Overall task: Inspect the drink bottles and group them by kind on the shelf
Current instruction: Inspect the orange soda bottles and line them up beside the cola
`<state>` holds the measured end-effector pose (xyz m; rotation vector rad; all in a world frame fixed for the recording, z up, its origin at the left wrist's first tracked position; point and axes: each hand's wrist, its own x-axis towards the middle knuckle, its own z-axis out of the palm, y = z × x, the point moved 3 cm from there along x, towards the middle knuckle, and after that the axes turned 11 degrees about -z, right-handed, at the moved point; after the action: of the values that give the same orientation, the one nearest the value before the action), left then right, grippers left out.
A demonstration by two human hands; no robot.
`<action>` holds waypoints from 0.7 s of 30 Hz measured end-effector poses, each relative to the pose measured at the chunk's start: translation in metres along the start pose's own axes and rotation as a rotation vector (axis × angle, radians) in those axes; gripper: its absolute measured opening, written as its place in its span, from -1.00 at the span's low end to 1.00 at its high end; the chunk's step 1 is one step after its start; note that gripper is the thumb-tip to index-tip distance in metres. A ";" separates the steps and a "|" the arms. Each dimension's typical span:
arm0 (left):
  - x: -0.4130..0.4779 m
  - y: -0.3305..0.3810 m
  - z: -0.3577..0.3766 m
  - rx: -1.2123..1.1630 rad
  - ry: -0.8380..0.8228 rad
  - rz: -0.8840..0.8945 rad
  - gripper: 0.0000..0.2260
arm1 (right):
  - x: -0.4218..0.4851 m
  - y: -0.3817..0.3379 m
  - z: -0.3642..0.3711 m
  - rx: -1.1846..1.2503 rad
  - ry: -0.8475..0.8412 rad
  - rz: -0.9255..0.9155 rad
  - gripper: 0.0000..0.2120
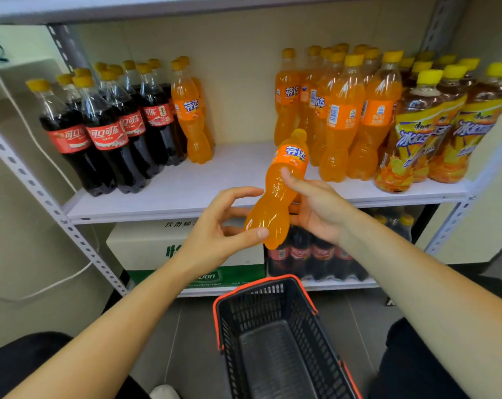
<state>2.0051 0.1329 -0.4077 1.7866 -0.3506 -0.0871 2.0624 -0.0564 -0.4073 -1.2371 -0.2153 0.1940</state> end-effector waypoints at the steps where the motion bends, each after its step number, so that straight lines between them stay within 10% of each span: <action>1: -0.002 0.001 0.001 -0.016 0.021 0.018 -0.52 | 0.001 0.000 0.001 0.024 -0.006 0.006 -0.43; 21: -0.013 0.013 -0.027 -0.024 0.394 0.042 -0.79 | 0.015 0.033 0.044 0.287 -0.053 0.107 -0.55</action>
<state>1.9970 0.1593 -0.3901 1.7253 -0.1024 0.2863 2.0639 -0.0018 -0.4235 -0.9592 -0.1602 0.3390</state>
